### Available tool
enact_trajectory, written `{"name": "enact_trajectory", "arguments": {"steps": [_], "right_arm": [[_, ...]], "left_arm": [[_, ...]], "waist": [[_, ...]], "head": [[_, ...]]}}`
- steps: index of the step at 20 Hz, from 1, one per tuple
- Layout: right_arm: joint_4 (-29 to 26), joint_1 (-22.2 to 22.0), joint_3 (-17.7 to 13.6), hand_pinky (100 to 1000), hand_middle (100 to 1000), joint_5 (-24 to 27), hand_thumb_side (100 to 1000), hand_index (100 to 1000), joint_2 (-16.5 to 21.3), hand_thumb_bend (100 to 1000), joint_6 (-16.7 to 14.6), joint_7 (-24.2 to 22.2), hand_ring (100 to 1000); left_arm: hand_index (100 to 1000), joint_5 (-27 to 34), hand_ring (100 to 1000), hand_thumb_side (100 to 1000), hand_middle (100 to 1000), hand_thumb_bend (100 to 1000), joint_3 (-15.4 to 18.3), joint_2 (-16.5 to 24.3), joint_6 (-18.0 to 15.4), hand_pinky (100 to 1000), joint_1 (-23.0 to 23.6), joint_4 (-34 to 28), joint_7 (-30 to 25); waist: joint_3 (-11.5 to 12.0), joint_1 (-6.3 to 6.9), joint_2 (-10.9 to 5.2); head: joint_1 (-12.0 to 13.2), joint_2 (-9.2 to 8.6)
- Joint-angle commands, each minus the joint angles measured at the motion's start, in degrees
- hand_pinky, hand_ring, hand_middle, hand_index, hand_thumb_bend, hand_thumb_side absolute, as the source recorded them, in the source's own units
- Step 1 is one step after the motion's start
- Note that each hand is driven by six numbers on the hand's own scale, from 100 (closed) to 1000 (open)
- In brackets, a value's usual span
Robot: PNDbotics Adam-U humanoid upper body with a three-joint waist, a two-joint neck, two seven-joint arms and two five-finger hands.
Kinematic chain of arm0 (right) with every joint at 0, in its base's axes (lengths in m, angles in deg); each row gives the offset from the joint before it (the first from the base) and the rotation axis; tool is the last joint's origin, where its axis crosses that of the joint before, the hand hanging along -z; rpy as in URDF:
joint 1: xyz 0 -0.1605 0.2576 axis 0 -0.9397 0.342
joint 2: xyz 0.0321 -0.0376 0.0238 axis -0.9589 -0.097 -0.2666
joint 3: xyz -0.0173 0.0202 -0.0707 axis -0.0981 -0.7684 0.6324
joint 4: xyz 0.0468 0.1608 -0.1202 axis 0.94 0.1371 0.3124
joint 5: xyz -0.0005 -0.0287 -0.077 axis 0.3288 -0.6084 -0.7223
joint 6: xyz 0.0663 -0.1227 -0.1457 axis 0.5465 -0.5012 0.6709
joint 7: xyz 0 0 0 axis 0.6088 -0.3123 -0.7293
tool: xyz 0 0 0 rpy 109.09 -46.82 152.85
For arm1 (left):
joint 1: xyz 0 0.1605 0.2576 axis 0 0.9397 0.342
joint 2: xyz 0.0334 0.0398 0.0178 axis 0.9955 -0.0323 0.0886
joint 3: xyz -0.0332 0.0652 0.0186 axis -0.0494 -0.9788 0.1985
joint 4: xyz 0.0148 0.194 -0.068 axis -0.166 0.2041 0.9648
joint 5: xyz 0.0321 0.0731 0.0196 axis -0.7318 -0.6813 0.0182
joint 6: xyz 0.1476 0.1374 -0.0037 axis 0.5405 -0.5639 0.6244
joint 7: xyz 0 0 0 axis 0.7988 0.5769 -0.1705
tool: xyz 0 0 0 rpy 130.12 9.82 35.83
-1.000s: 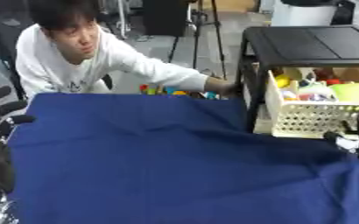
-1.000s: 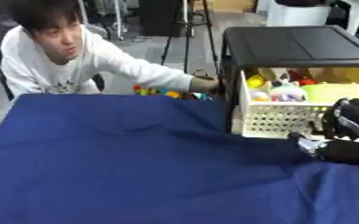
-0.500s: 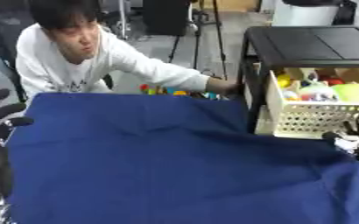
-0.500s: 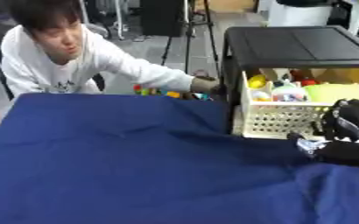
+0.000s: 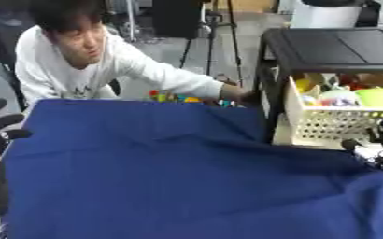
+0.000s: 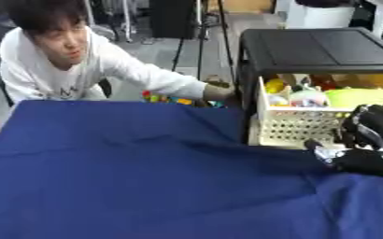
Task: Pick up objects from table and place into drawer.
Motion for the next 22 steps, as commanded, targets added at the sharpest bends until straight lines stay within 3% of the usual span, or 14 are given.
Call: {"name": "enact_trajectory", "arguments": {"steps": [1,22], "right_arm": [[0.55,0.80,-0.63,139,701,-0.37,954,820,1.23,433,0.10,0.53,559],[2.60,2.04,-1.20,140,722,-0.64,966,840,1.05,446,0.70,3.00,566]], "left_arm": [[893,-0.34,629,976,695,399,0.22,0.57,-0.11,545,-0.77,-0.74,-0.28],[893,-0.61,625,981,694,395,0.10,0.31,-0.18,547,-1.05,-0.74,-0.77]], "waist": [[0.29,-0.13,-0.42],[1.72,-0.49,0.87]], "head": [[-0.22,-0.93],[-1.47,-2.50]]}}
